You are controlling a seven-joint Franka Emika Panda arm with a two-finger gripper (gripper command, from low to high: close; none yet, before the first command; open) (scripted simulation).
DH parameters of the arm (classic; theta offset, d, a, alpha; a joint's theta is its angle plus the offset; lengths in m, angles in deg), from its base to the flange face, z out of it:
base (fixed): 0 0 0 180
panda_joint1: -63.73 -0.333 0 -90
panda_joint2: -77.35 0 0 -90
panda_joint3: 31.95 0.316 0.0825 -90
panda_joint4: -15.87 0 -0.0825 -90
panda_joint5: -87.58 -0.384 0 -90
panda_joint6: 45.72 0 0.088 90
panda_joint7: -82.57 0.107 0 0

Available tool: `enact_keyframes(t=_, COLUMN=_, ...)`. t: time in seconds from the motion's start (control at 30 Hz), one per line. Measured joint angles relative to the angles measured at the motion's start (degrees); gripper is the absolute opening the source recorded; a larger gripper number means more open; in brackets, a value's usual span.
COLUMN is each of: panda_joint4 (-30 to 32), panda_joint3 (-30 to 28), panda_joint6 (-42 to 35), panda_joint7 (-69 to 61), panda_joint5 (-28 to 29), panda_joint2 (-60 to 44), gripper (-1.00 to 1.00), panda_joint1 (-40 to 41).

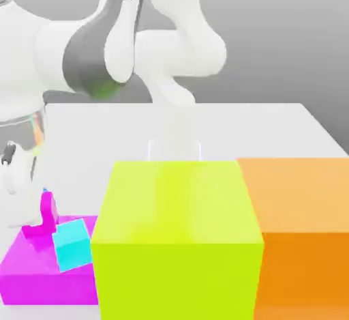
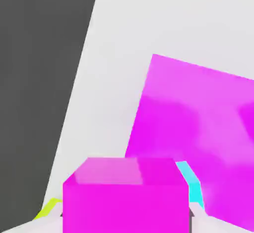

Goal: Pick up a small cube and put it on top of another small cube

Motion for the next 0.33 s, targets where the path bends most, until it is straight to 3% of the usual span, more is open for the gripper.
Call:
enact_keyframes(t=0.1, panda_joint4=3.1, panda_joint3=0.8, panda_joint6=-0.1, panda_joint7=9.5, panda_joint5=4.1, panda_joint2=3.1, gripper=-1.0, panda_joint1=-0.1)
enact_keyframes(t=0.23, panda_joint4=5.5, panda_joint3=1.1, panda_joint6=7.7, panda_joint7=9.8, panda_joint5=2.4, panda_joint2=-2.6, gripper=-1.0, panda_joint1=-0.1)
enact_keyframes(t=0.27, panda_joint4=5.7, panda_joint3=1.1, panda_joint6=8.9, panda_joint7=9.4, panda_joint5=1.8, panda_joint2=-3.6, gripper=1.0, panda_joint1=-0.2)
enact_keyframes(t=0.33, panda_joint4=5.7, panda_joint3=1.1, panda_joint6=8.9, panda_joint7=9.4, panda_joint5=1.8, panda_joint2=-3.6, gripper=1.0, panda_joint1=-0.2)
